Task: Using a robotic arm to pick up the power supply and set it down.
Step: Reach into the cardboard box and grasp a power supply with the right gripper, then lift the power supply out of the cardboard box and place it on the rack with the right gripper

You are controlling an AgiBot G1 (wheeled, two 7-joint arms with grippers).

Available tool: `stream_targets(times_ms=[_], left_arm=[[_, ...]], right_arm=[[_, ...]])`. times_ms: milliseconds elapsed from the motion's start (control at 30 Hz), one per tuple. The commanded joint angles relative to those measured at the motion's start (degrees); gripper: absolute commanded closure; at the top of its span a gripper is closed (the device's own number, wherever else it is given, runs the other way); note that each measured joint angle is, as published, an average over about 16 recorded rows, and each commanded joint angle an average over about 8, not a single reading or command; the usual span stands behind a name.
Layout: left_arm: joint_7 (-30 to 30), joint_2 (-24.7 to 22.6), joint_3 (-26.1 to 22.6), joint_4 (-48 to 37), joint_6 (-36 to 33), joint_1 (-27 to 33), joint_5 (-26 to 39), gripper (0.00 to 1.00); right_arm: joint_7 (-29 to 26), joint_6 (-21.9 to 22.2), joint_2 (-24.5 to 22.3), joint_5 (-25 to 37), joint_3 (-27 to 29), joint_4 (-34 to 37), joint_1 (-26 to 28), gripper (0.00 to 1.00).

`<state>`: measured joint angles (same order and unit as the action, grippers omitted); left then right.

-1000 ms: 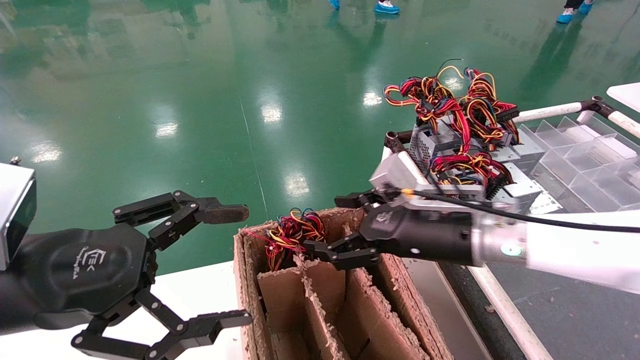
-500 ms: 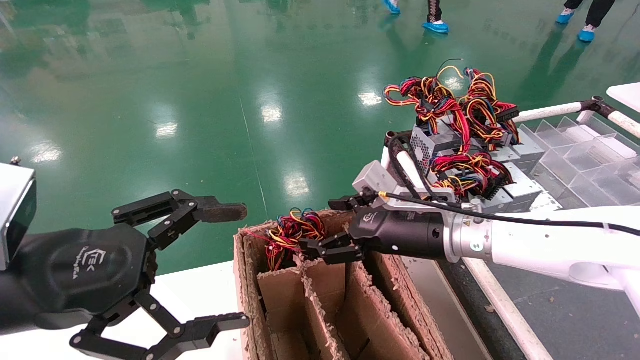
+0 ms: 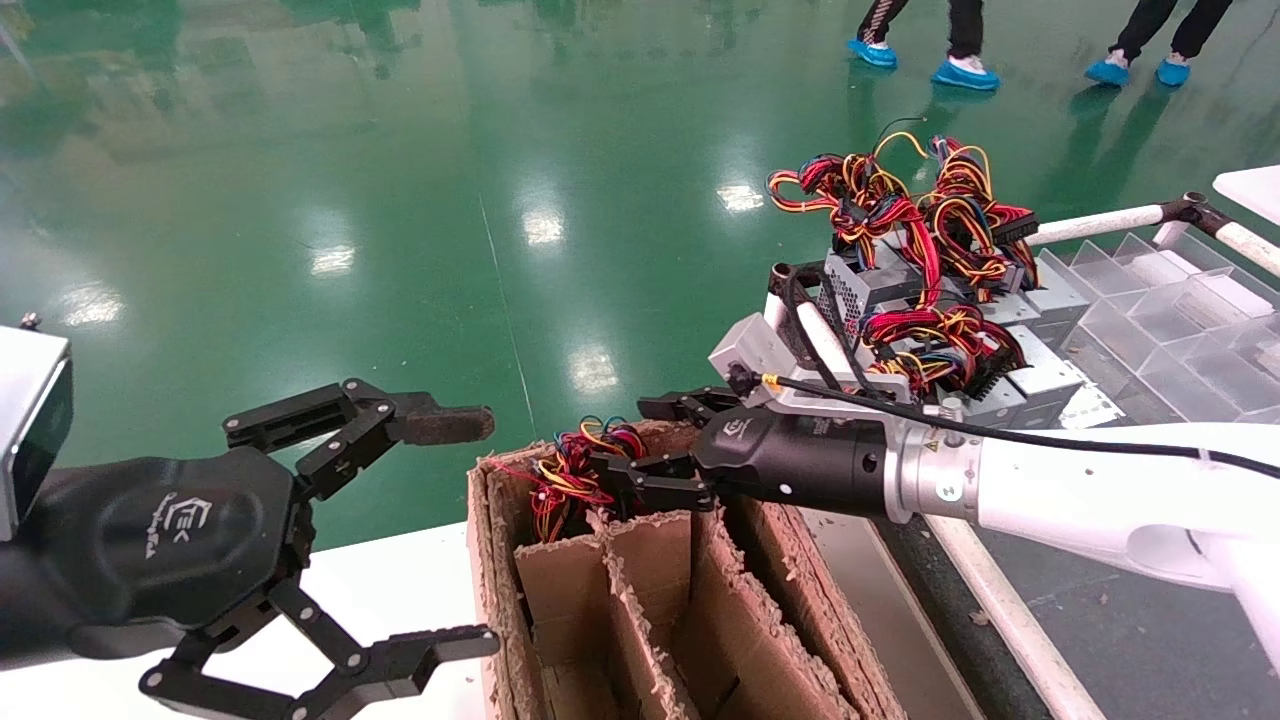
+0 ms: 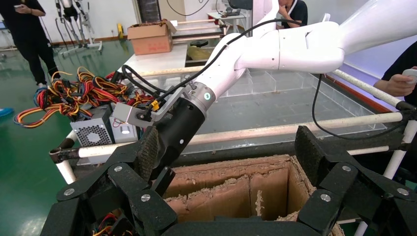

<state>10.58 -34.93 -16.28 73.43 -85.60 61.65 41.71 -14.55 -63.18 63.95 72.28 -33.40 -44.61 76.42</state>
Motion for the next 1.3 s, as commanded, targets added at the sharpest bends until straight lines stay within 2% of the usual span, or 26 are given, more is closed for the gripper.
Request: stream_targets(times_ms=[33,733,1300], left_arm=[[0.0,0.0,0.0,0.0,0.0,0.0,0.0,0.00],[0.0,0.0,-0.1,0.0,0.0,0.0,-0.1,0.00],[-0.1,0.1,-0.2,0.0,0.1,0.0,-0.1,0.00]], right_arm=[[0.8,0.0,0.3,-0.2,0.1,0.3,-0.1,1.00],[3.5,1.1,0.3,-0.7,0.8,2.5,-1.3,1.00],[2.7,-2.5,-4.3,-8.4,6.0,-1.4,-0.7,1.00]])
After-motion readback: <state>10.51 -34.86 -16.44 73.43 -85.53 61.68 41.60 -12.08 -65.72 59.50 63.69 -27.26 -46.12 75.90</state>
